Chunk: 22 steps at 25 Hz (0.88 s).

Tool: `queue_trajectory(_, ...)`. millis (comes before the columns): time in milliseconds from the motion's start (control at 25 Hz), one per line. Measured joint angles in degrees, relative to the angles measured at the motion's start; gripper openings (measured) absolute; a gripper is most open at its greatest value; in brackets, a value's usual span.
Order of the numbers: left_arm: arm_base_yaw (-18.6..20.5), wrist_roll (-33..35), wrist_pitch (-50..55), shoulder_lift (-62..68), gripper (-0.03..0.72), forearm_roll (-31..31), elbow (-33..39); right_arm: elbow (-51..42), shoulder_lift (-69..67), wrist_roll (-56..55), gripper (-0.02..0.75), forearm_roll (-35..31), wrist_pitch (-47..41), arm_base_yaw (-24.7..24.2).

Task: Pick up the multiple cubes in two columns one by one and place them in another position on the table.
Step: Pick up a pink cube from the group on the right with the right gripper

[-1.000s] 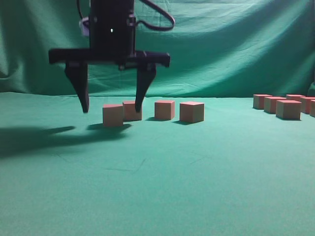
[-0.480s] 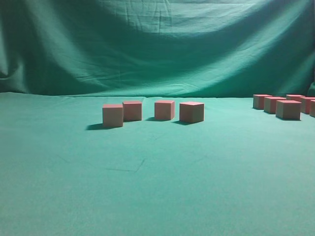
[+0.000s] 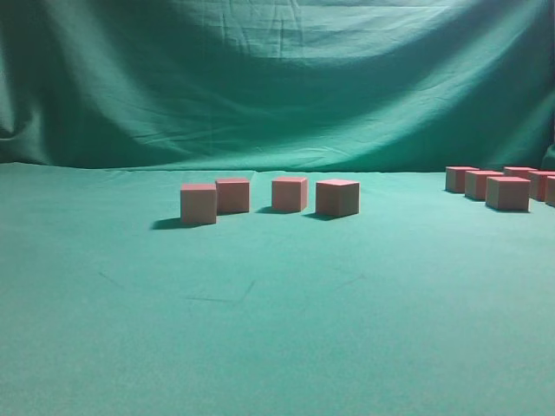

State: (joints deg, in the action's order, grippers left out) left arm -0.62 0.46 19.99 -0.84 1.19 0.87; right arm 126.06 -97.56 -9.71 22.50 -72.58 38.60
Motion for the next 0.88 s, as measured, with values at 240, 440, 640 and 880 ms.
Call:
queue_trajectory(240,0.00,-0.08,0.00,0.00,0.000,0.00,0.00,-14.47,4.07,2.84,0.538,0.30,0.00,-11.04)
queue_trajectory(440,0.00,-0.08,0.00,0.00,0.000,0.00,0.00,-28.80,5.62,-1.03,0.538,-1.35,0.23,-20.05)
queue_trajectory(640,0.00,-0.08,0.00,0.00,0.000,0.00,0.00,-43.13,5.62,-2.48,0.538,-8.76,5.58,-25.86)
queue_trajectory(880,0.00,-0.08,0.00,0.00,0.000,0.00,0.00,-50.81,2.76,-2.60,0.538,-11.46,17.95,-26.60)
